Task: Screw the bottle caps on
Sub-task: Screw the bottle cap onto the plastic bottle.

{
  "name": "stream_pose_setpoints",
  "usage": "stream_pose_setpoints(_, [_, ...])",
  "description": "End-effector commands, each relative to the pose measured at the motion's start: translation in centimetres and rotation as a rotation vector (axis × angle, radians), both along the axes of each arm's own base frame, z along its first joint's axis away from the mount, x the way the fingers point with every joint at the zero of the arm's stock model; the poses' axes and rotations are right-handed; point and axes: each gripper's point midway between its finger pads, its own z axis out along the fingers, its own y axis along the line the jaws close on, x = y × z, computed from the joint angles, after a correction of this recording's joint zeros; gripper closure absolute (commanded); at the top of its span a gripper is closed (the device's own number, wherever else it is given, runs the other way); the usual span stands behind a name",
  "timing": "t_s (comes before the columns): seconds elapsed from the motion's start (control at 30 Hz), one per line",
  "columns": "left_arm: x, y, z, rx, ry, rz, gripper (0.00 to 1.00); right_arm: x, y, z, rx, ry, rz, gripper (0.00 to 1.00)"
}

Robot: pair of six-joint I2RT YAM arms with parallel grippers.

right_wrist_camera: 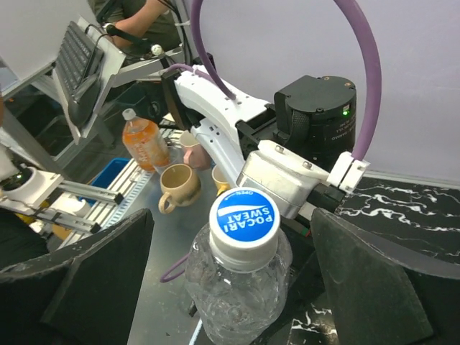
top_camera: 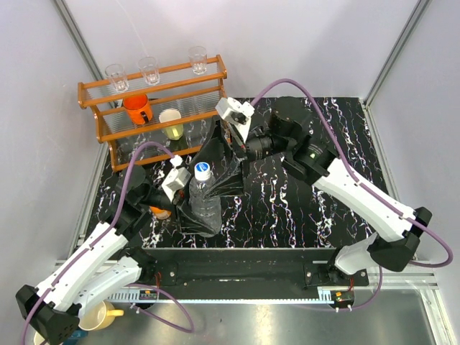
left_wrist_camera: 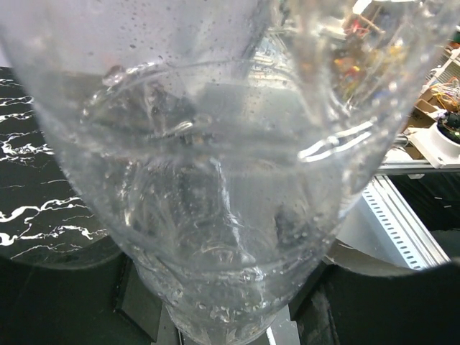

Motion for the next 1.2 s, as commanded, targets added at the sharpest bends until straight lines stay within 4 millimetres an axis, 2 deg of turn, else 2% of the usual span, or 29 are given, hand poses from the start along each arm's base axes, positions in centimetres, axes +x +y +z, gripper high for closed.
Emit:
stream_pose_setpoints(0.0, [-0.9, 0.2, 1.7, -0.049, -0.093, -0.056, 1.00, -1.8, -1.2, 3.8, 0.111, -0.066, 0.119, 0.03])
stream_pose_setpoints(0.07, [-0.7, 0.2, 1.7, -0.051, -0.096, -0.050, 1.00, -2.1, -1.4, 4.5, 0.145, -0.064, 0.152, 0.07])
stream_pose_setpoints(0.1, [-0.7, 0.2, 1.7, -0.052, -0.097, -0.045, 1.00, -2.1, -1.4, 3.9, 0.140, -0.053, 0.170, 0.08])
stream_pose_setpoints(0.17, [-0.7, 0.2, 1.7, -0.052, -0.100, -0.043, 1.00, -2.3, -1.7, 4.3, 0.155, -0.040, 0.196, 0.11])
stream_pose_setpoints(0.33, [-0.4, 0.1, 1.6, -0.055, -0.103, -0.025, 1.00, -2.0, -1.5, 3.6, 0.131, 0.003, 0.231, 0.24])
stream_pose_setpoints(0.6, [-0.4, 0.1, 1.8, -0.062, -0.115, -0.014, 1.00, -1.4, -1.1, 3.2, 0.111, 0.043, 0.222, 0.25])
stream_pose_setpoints(0.9, [0.2, 0.1, 2.1, -0.072, -0.129, 0.031, 1.00, -1.4, -1.1, 3.0, 0.097, 0.060, 0.231, 0.41])
stream_pose_setpoints(1.17, [0.9, 0.1, 2.7, -0.084, -0.139, 0.075, 1.00, -1.0, -0.8, 2.3, 0.079, 0.082, 0.210, 0.46])
